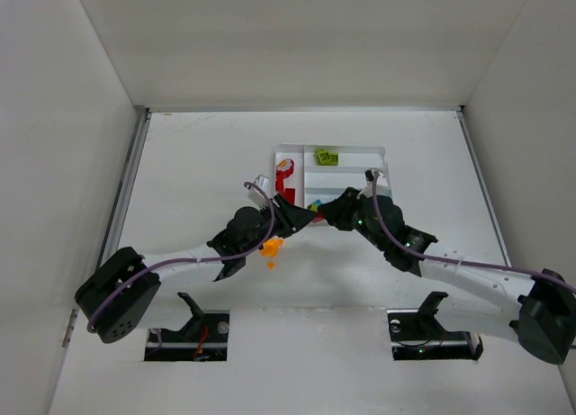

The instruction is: Sort the legos into containers by color

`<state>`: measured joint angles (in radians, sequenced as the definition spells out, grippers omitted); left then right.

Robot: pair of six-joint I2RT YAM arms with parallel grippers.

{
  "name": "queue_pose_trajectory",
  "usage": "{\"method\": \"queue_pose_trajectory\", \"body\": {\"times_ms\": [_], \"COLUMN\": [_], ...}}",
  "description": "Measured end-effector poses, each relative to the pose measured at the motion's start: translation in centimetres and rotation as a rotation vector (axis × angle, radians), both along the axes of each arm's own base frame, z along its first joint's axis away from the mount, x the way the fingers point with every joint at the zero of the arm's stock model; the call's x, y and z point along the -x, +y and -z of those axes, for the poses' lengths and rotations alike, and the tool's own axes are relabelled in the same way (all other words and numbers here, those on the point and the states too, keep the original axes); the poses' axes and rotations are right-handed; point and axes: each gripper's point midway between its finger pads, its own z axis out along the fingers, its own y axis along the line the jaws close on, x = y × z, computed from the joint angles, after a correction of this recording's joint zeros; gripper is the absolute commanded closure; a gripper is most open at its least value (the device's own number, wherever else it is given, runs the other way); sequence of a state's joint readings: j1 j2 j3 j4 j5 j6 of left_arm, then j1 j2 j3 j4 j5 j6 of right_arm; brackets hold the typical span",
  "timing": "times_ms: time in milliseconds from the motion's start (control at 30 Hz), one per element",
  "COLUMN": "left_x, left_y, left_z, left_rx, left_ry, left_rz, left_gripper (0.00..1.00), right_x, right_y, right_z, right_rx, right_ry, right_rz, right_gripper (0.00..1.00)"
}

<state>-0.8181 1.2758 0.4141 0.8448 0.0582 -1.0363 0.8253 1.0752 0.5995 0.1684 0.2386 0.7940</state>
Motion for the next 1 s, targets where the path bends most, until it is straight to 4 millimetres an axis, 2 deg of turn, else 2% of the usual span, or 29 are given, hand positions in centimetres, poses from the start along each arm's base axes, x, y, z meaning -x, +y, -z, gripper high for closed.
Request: {"method": "queue_pose_trajectory", "body": {"times_ms": [200,467,667,833,1000], "left_x": [-0.2,-0.6,-3.1,-3.7,-3.7], "left_y": [0.2,0.8,3.2,4.4,5.5], "left_z": [-0.2,-1.6,-3.0,-3.9,-4.7], "left_rx": [0.003,0.039,0.073,0.098,0.110], "left_ry": [-0.003,-0.019,-0.038,-0.055,-0.073], "left_rz": [-0.007,-0.014,-0.123,-0.157,-0.181], "left_gripper": [0.88,0.88,0.88,0.88,0.88], "right_x": [-0.3,-0.4,-0.9,-1.1,-2.8], "right_y": [-0.1,-0.4,-2.1,-2.0,-0.5], "right_z": [-0.2,-1.2,0.0,0.5,3.0], "right_rx": [-0.017,-0.083,-0.065,-0.053,0.014], "right_ry": [0.004,-0.001,0.017,0.026,0.080], "right_rz": [0.012,0.013,0.057,0.058,0.055], "right_gripper": [0.80,0.80,0.79,0.79,0.78]}}
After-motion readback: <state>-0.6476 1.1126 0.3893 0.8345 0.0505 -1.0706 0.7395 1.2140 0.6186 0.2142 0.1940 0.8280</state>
